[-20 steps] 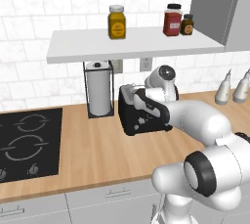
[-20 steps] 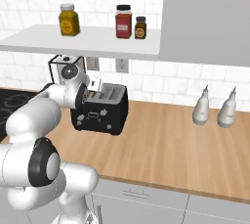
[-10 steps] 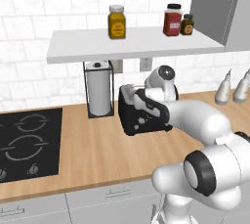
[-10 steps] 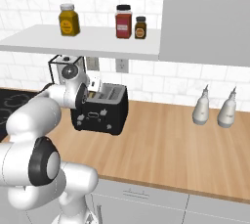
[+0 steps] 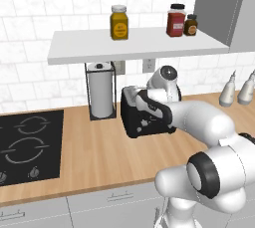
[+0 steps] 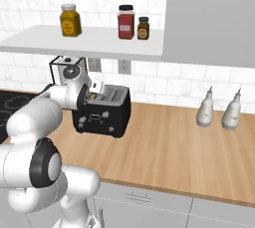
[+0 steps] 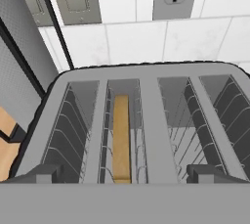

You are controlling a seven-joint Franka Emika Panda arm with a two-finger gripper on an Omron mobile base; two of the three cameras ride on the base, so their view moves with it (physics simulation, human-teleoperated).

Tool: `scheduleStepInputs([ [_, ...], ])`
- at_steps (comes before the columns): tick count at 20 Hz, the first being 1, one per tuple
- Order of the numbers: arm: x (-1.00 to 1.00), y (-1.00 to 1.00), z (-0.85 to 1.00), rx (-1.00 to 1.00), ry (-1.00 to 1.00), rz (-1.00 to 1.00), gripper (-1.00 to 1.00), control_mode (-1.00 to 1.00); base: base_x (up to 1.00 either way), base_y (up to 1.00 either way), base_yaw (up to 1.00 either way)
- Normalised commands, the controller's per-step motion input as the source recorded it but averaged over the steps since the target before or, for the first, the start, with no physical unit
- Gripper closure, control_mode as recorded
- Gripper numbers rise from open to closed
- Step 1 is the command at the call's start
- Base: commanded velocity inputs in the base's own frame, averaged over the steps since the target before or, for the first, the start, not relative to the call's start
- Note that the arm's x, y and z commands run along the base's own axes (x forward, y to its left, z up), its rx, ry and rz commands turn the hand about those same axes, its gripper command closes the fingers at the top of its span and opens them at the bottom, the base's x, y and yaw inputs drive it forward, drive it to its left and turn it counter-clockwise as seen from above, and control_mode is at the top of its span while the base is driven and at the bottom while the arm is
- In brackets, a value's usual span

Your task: Start the toaster. Once the lever pops up, take the bread to the plate on the dining counter.

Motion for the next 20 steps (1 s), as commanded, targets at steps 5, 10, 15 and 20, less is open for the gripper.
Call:
scheduleStepInputs([
  [5,0.0,0.0,0.0,0.0,0.0,0.0,-1.0,-1.0,0.0,0.0,0.0],
  [10,0.0,0.0,0.0,0.0,0.0,0.0,-1.0,-1.0,0.0,0.0,0.0],
  [15,0.0,0.0,0.0,0.0,0.0,0.0,-1.0,-1.0,0.0,0.0,0.0],
  [20,0.0,0.0,0.0,0.0,0.0,0.0,-1.0,-1.0,0.0,0.0,0.0],
])
